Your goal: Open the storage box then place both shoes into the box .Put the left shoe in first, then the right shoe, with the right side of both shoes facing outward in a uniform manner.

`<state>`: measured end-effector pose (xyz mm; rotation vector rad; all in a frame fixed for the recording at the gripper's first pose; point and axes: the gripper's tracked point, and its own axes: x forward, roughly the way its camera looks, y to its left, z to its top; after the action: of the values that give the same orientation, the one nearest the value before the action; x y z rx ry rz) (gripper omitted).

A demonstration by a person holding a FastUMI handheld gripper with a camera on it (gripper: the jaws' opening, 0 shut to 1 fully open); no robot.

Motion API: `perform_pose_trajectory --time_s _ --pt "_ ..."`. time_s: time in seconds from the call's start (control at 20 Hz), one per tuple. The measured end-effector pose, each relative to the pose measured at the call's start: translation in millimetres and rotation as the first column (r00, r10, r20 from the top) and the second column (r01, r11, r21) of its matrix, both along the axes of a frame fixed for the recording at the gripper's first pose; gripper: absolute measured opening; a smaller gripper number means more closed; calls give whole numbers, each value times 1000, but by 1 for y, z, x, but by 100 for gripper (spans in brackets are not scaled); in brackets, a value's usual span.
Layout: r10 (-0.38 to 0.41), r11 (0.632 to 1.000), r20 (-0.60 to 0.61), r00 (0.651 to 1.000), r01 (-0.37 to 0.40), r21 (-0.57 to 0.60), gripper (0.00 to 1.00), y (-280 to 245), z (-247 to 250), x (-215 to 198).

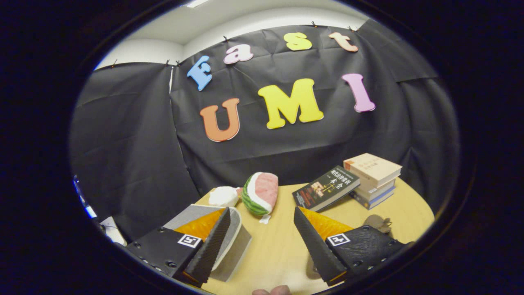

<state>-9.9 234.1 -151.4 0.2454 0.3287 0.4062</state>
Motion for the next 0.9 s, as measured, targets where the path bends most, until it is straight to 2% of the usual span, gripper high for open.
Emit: perform_pose_trajectory --time_s 0.2,0.35,0.6,0.9 --pt "122 990 -97 988 -115 80 95 59 -40 -11" --pt "183 978 -181 966 -160 133 95 86 -71 -19" --pt "252 951 -274 928 -185 246 95 107 -102 -32" --pt "330 893 -372 868 -160 420 96 129 -119 -31"
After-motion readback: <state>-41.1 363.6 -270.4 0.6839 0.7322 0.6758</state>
